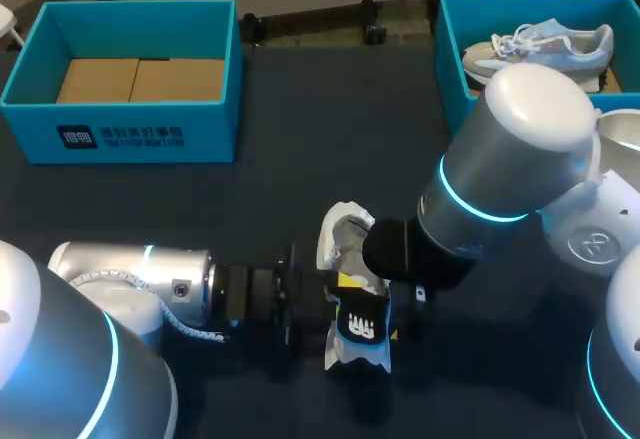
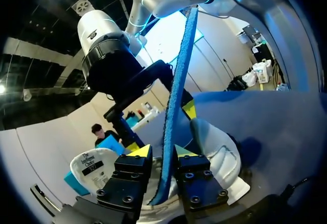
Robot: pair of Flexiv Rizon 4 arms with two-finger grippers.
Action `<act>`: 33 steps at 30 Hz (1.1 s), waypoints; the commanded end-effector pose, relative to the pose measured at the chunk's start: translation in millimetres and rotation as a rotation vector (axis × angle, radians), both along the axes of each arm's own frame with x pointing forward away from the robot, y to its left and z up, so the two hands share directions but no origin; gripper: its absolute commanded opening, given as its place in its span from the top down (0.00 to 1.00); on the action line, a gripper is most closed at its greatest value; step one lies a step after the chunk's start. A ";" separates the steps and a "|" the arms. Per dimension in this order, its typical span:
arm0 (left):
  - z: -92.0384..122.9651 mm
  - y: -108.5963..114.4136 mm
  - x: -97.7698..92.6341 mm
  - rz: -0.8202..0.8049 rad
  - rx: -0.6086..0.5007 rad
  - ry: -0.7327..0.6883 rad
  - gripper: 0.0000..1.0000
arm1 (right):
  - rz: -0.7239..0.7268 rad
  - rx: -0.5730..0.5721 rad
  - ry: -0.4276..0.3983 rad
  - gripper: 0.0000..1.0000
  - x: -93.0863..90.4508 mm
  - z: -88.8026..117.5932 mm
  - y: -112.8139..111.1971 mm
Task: Take the shoe out of the shoebox, open the shoe tongue, remove and reinsert the insole, then place the shoe into the shoebox
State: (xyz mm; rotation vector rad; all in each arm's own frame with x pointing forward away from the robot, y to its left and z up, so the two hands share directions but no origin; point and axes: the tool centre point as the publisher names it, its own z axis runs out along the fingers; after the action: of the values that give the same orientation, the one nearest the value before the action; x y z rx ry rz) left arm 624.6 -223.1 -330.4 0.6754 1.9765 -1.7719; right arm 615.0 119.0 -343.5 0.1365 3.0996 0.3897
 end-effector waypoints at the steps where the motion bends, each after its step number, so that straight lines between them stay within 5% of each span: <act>1: 6.5 -1.9 -3.8 0.003 0.009 -0.007 0.73 | -0.002 0.000 -0.003 0.00 -1.2 -1.9 0.9; 15: 20.4 -10.2 -13.4 -0.029 0.051 -0.030 0.72 | -0.002 0.000 -0.003 0.00 -1.2 -1.9 0.9; 18: 20.6 -11.3 -14.2 -0.033 0.061 -0.033 0.75 | -0.002 0.000 -0.003 0.00 -1.2 -1.9 0.9; 19: 20.1 -12.7 -15.9 -0.037 0.074 -0.048 0.80 | -0.002 0.000 -0.003 0.00 -1.2 -1.9 0.9; 20: 19.1 -13.5 -16.9 -0.038 0.081 -0.062 0.97 | -0.002 0.000 -0.003 0.00 -1.2 -1.9 0.9; 21: 18.4 -13.9 -17.8 -0.039 0.081 -0.062 1.00 | -0.002 0.000 -0.003 0.00 -1.2 -1.9 0.9; 33: -0.8 -13.7 -10.2 -0.043 0.085 -0.161 1.00 | -0.002 0.000 -0.003 0.00 -1.2 -1.9 0.9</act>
State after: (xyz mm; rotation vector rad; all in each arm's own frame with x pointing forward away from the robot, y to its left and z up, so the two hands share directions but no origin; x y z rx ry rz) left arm 612.5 -233.2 -325.5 0.8703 1.9594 -1.6111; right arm 615.0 119.0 -343.5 0.1365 3.0996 0.3897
